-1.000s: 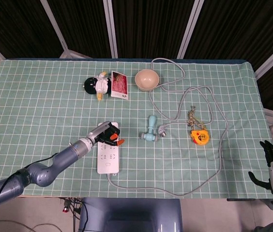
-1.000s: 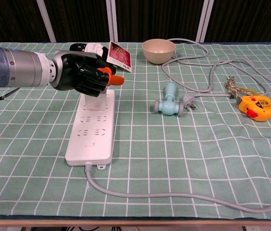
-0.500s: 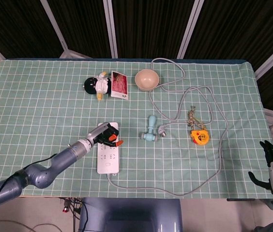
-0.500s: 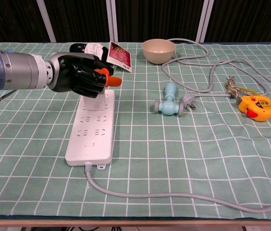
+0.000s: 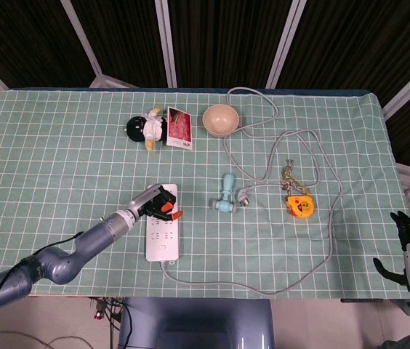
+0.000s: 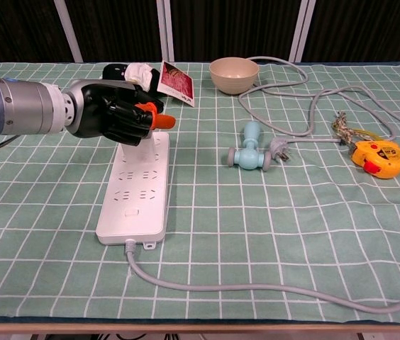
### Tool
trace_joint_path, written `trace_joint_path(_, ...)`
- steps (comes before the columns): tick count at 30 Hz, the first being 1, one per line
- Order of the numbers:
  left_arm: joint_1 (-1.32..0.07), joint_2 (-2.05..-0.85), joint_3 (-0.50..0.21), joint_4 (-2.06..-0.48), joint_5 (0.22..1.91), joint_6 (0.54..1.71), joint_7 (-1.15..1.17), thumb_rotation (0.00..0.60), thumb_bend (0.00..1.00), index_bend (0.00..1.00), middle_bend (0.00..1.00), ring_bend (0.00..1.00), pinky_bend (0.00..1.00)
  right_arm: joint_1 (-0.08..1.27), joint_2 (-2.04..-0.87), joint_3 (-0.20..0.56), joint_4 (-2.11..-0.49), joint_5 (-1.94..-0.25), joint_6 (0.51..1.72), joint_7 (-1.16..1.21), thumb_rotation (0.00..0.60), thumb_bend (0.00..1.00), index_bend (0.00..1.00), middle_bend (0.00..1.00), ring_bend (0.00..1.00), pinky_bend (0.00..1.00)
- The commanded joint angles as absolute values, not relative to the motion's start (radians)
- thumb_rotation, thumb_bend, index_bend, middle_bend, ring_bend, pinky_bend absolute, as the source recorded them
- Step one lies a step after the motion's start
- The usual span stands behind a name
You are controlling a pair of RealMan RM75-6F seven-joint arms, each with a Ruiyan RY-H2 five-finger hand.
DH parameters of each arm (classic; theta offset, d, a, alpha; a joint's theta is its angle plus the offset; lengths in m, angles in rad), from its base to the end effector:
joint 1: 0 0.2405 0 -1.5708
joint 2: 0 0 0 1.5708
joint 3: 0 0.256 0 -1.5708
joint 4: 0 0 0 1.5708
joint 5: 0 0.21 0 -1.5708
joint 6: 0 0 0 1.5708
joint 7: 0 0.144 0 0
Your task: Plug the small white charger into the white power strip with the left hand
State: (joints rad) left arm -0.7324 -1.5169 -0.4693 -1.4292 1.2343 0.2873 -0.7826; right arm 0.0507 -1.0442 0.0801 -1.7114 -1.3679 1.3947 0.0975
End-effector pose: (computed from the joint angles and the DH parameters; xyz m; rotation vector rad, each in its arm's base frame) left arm -0.1214 0.3638 -0.0302 -1.5104 -2.2898 -1.1196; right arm -0.3220 -0.1739 0.1723 1.2360 -1.1136 0.8821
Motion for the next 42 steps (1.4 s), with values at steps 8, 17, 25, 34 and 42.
trace_joint_path(8,-0.741,-1.521,-0.454,-1.42,1.252,0.299,-0.81,0.6,0.31,0.9,1.0,1.0,1.0,0.051,-1.044,0.081,-1.712,-1.365,1.394,0.095,0.6,0.35,0.0,0.0,0.0,0.0)
trace_joint_path(17,-0.727,-1.482,-0.487,-1.49,1.284,0.403,-0.831,0.6,0.31,0.83,0.99,1.0,1.0,0.051,-1.044,0.08,-1.711,-1.372,1.396,0.099,0.6,0.35,0.0,0.0,0.0,0.0)
trace_joint_path(25,-0.66,-1.324,-0.475,-1.687,1.379,0.542,-0.776,0.6,0.29,0.44,0.41,0.35,0.47,0.051,-1.043,0.079,-1.707,-1.381,1.399,0.106,0.6,0.35,0.0,0.0,0.0,0.0)
trace_joint_path(34,-0.408,-1.077,-0.304,-1.83,1.468,0.854,-0.301,0.6,0.1,0.04,0.01,0.0,0.01,0.05,-1.04,0.07,-1.701,-1.409,1.408,0.096,0.6,0.35,0.0,0.0,0.0,0.0)
trace_joint_path(42,-0.095,-1.125,-0.152,-1.721,1.522,1.374,0.182,0.6,0.06,0.01,0.0,0.0,0.0,0.049,-1.059,0.068,-1.685,-1.428,1.43,0.062,0.6,0.35,0.0,0.0,0.0,0.0)
